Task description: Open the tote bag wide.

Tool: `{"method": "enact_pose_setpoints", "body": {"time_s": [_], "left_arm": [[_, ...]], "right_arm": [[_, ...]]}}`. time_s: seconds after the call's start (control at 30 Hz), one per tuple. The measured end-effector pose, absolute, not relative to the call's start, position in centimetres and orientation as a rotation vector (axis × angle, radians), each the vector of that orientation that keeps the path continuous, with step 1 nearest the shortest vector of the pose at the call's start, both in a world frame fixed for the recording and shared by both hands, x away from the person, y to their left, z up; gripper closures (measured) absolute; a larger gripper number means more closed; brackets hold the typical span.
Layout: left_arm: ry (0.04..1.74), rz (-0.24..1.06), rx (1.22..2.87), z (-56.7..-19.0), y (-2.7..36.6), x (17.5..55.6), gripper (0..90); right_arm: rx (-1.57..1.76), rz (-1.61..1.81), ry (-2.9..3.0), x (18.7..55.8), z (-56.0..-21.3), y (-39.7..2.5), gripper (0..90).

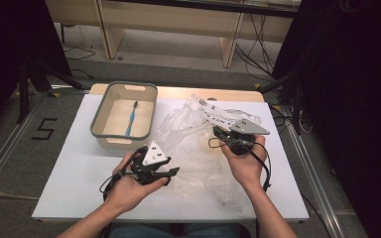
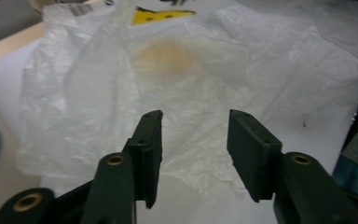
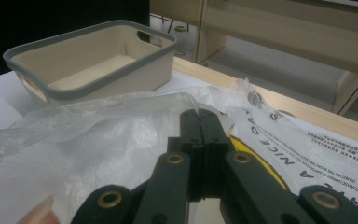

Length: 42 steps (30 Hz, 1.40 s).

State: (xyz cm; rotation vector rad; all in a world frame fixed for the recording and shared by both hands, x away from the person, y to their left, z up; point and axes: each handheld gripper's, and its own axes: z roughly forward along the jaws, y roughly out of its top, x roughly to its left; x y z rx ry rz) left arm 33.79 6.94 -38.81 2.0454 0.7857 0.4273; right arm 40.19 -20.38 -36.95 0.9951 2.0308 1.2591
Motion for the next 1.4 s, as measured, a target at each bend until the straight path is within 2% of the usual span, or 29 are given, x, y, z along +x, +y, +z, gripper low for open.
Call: {"method": "enact_pose_setpoints", "body": {"time_s": [0.3,0.43,0.7,1.4], "left_arm": [[0.882,0.490,1.971,-37.4,10.3,35.5,35.9],[0.929,0.532,1.969,-37.2,11.6,36.1,36.8],[0.993,0.565,1.966,-37.4,13.5,37.3,27.5],[1.105,0.590,1.943,-38.2,16.1,40.1,24.5]], "right_arm": [[0.999,1.257,2.033,40.2,-36.9,-20.5,90.0],[0.998,1.256,2.033,40.1,-37.0,-20.5,90.0],[1.000,1.257,2.033,40.2,-36.9,-20.5,90.0],[0.996,1.257,2.038,40.1,-37.0,-20.4,90.0]]}}
